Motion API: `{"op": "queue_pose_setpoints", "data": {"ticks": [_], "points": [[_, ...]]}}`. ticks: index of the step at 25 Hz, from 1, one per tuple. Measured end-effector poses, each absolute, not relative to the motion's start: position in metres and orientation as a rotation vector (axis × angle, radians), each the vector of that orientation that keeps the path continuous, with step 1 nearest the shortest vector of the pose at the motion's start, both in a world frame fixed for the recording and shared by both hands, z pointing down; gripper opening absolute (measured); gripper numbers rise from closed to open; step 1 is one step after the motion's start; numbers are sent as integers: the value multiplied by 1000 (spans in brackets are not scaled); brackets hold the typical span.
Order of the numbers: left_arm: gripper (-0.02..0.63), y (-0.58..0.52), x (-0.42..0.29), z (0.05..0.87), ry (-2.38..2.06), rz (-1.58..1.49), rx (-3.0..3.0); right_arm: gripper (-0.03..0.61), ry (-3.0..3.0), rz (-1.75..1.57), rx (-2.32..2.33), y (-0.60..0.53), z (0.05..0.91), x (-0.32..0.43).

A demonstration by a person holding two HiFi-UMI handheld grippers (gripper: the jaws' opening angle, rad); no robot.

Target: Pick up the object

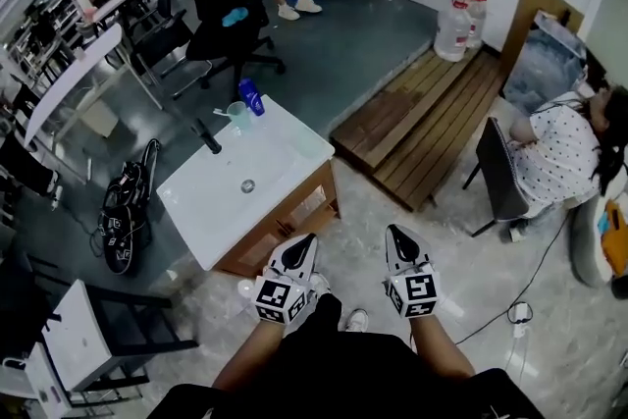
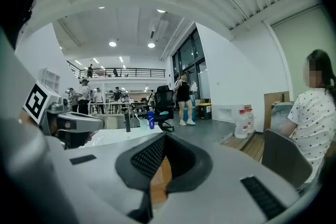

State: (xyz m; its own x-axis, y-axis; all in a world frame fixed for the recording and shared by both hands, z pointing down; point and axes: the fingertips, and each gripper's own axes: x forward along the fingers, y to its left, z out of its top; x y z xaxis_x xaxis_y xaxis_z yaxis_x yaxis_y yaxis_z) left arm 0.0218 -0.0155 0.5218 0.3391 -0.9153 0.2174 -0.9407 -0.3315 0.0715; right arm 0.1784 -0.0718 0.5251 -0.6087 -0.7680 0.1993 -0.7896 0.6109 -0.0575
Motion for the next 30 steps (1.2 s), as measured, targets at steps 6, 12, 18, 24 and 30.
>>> {"op": "queue_pose_setpoints", "data": {"ticks": [6, 12, 18, 24, 30], "points": [[20, -47, -1, 528, -1707, 179, 2398, 18, -2685, 196, 1265, -103, 526, 150], [20, -91, -32, 524, -1731, 143, 2391, 18, -2707, 155, 1214, -147, 519, 111], [20, -122, -72, 522, -1755, 117, 2379, 18, -2711, 131, 1181, -184, 517, 69], [20, -139, -114, 516, -1805, 104, 2360, 18, -2717, 100, 1135, -206, 519, 29], [20, -148, -142, 519, -1854, 103, 2316, 18, -2745, 107, 1078, -220, 523, -3]]}}
